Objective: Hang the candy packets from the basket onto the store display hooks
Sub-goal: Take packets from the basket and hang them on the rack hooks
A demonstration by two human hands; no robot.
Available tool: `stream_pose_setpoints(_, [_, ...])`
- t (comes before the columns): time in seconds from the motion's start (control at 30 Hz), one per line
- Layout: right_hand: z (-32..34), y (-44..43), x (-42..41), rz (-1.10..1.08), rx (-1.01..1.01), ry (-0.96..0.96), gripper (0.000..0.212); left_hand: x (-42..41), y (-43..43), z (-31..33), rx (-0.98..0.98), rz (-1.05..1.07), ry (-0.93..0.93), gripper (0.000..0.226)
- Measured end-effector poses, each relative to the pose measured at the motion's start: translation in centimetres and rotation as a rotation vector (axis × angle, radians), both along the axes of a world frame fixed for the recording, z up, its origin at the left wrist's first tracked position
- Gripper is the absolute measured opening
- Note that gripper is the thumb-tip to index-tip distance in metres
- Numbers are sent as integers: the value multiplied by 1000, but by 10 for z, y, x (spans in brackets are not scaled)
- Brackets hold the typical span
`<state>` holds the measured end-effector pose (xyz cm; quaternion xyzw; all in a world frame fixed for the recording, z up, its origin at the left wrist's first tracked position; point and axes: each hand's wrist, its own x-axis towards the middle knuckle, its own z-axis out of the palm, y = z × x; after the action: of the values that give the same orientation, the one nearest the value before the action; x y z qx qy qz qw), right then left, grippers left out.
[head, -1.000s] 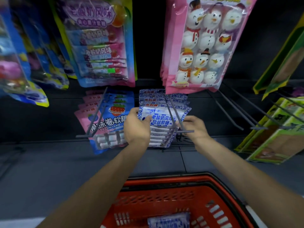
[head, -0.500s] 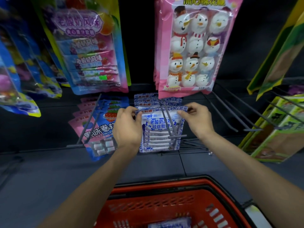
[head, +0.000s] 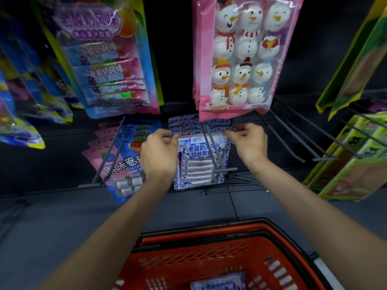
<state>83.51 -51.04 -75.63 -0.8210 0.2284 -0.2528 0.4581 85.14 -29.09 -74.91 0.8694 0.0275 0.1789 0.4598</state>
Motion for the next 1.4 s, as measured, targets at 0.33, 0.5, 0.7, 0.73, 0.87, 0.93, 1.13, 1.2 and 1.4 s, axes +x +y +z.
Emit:
stream_pose_setpoints(0.33, [4, 3, -2, -6, 7, -8, 28, -2, -2, 1, 14, -5, 9, 25])
stream_pose_setpoints(0.5, [5, 4, -7, 20, 15, 14, 28, -9, -2, 6, 45, 0, -8, 24])
stream_pose_setpoints(0.7, [11, 12, -15, 33, 181, 41, 79, -22, 1, 15, 71, -13, -13, 29])
stream_pose_setpoints(0.73, [13, 14, -17, 45, 210, 55, 84, -26, 3, 17, 76, -18, -13, 31])
stream_pose_setpoints(0.87, [18, 15, -35, 88, 184, 122, 56, -46, 12, 24, 71, -57, -3, 32])
stream_pose_setpoints(0.93, [18, 16, -50, 102, 173, 143, 54, -61, 17, 25, 75, -83, 6, 30])
stream_pose_setpoints(1.13, [10, 30, -102, 104, 171, 205, 52, -109, 46, 12, 86, -289, 63, 27])
stream_pose_setpoints(1.2, [10, 38, -117, 153, 150, 233, 51, -125, 59, 13, 181, -332, 54, 27])
stream_pose_setpoints(1.4, [14, 58, -176, 337, -29, 284, 52, -181, 102, 26, 380, -435, 74, 40])
